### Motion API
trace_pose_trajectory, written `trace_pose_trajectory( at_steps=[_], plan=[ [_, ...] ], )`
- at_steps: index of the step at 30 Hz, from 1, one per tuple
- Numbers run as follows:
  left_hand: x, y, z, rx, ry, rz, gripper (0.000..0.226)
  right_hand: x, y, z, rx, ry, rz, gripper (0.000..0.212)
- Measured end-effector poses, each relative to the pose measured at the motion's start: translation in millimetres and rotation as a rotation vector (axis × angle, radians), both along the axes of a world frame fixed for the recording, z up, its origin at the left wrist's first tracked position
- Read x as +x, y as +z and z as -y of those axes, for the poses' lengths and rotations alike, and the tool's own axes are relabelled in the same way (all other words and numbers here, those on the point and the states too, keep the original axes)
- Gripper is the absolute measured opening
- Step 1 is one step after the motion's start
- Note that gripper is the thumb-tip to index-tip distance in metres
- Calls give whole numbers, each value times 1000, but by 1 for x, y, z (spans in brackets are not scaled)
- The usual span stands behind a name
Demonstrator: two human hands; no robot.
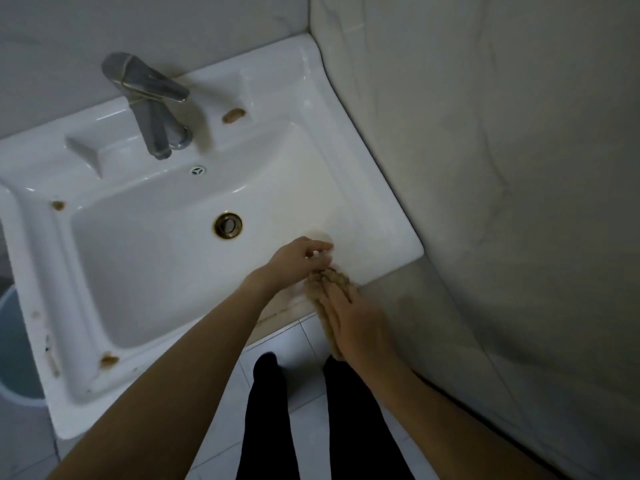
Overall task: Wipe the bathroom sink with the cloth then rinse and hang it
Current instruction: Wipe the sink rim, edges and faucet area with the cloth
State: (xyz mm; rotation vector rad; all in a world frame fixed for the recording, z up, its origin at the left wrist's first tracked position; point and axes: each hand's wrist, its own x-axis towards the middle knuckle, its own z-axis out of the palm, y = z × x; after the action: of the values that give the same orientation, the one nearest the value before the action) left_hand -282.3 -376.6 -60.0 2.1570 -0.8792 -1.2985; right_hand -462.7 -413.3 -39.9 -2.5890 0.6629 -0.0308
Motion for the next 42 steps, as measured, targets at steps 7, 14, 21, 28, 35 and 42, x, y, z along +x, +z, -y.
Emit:
trace_pose_trajectory(
  at_steps=[7, 14, 21, 28, 35, 42],
  plan=[
    [14, -11, -5, -48, -135, -35, 42, -2, -1, 81, -33, -497, 77, 44],
    [20, -10, -8, -94, -111, -210, 41, 14, 0, -51, -26, -249, 102, 50],
    [29, -15, -11, -111, -188, -223, 42, 11, -10, 49, -100, -532, 106, 39],
    [23, -10, -15, -142, -132, -245, 40, 23, -5, -44, -87, -226, 94, 32],
    [55, -8, -56, -173, 94, -117, 26, 22, -6, 43, -283, -370, -24, 51],
    [53, 26, -148, -188, 255, 17, 21, 40, -5, -30, -205, -267, 103, 33]
  ],
)
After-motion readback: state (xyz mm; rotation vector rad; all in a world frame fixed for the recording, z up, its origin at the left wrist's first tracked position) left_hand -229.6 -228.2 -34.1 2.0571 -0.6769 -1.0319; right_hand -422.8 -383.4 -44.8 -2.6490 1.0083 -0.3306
